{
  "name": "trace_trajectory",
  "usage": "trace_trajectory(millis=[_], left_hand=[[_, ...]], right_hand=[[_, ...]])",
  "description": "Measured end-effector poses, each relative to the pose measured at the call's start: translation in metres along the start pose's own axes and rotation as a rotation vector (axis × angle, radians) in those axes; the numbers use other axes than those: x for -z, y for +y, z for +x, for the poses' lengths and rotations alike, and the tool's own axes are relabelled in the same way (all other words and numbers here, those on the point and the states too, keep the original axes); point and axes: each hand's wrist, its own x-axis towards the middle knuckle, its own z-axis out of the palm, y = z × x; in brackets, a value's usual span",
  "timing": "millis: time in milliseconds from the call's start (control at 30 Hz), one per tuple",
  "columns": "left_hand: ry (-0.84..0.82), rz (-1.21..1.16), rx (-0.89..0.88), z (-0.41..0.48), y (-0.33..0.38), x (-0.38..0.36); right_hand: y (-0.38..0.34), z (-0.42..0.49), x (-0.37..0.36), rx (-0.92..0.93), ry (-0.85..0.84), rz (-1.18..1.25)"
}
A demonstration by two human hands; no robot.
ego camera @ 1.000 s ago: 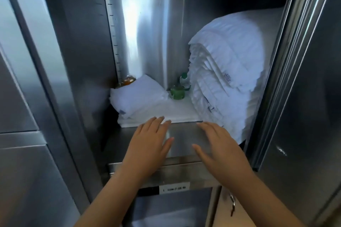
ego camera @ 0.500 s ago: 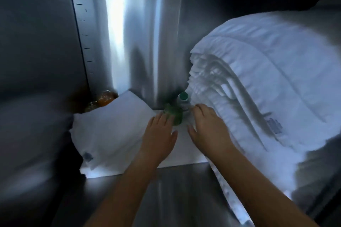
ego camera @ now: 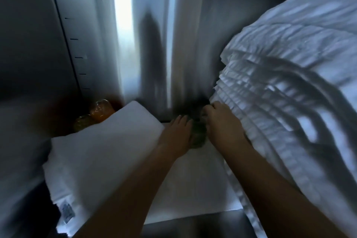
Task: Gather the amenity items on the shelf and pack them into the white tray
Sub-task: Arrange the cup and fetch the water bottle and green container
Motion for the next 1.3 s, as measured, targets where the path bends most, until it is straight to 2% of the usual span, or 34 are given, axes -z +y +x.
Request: trace_trajectory(millis=[133, 367, 533, 633, 733, 967, 1133, 1300], left_hand=[[-0.074, 0.011, -0.009, 0.015, -0.004, -0.015], [-0.163, -0.036, 0.062, 0.024, 0.0, -0.029], [-0.219, -0.201, 0.166, 0.03, 0.007, -0.03], [-0.147, -0.315, 0.238, 0.028, 0.012, -0.028], [-0.057, -0.329, 0.27, 0.022, 0.014, -0.026], [0.059, -0.242, 0.143, -0.024, 0.029, -0.02], [0.153, -0.27, 0.143, -0.082, 0.046, -0.016], [0.24, -0.246, 0.269, -0.141, 0.035, -0.003]], right_hand=[[0.005, 0.001, -0.002, -0.006, 0.074, 0.008], [0.005, -0.002, -0.002, 0.009, 0.1, -0.038], [0.003, -0.007, 0.0, -0.018, 0.091, 0.006], [0.002, -0.009, 0.002, -0.014, 0.074, 0.024], [0.001, -0.012, 0.003, -0.004, 0.073, 0.038], [-0.001, -0.031, 0.008, 0.063, 0.135, 0.104], [0.001, -0.059, 0.01, 0.178, 0.209, 0.158], [-0.003, -0.075, 0.016, 0.332, 0.276, 0.21]])
